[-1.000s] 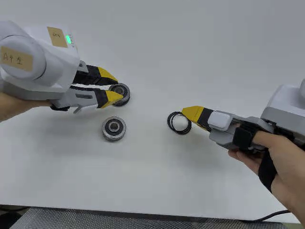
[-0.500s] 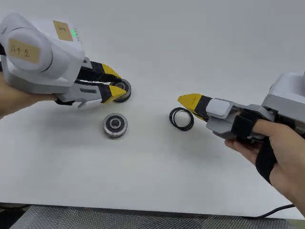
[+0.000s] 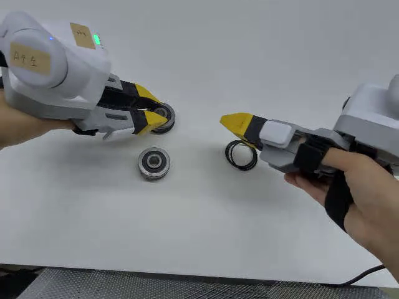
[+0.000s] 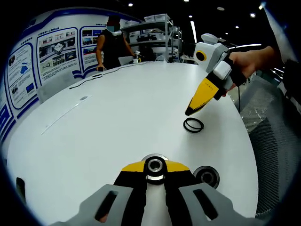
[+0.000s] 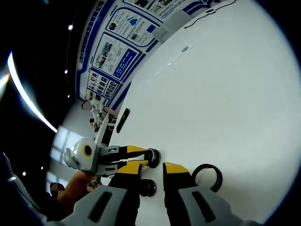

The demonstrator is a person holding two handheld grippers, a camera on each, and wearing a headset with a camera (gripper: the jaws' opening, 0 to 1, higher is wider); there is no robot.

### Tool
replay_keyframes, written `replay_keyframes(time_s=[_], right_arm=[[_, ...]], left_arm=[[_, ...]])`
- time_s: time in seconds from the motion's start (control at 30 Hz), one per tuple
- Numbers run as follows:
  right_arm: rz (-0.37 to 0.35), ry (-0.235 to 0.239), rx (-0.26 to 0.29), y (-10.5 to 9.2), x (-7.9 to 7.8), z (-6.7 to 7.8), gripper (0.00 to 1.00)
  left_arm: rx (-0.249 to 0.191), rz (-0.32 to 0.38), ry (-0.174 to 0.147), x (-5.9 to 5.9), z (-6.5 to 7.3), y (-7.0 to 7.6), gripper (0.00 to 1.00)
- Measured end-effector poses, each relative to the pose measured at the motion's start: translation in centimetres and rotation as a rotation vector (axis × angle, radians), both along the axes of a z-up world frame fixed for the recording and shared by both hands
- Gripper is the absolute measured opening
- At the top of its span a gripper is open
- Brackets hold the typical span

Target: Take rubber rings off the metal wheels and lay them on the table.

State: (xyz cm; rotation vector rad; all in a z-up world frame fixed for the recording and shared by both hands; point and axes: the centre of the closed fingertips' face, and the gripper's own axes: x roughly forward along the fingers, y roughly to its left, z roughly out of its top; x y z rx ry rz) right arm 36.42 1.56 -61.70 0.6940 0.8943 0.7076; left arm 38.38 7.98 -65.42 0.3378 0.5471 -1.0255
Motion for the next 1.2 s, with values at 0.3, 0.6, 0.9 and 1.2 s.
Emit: replay_keyframes(time_s=[0.3,0.6,0.9,1.2], right_arm=[[0.119,-0.039,0.035,4.0,0.4,-0.7,0.31],[0.136,-0.008,0.048,5.3,1.1,-2.2,0.45],[0.161,0.029,0.075,6.9,0.4,-2.4,0.52],[0.172,0.028,0.094,7.1,0.3,-1.9,0.49]], left_arm=[[0.000,0.010,0.009,-0.2,0.1,-0.1,0.13],[-0.020,0.005,0.006,-0.3,0.3,-0.1,0.13],[-0.031,-0.001,0.005,-0.3,0.4,-0.2,0.13],[-0.035,0.001,0.002,-0.2,0.4,-0.2,0.13]])
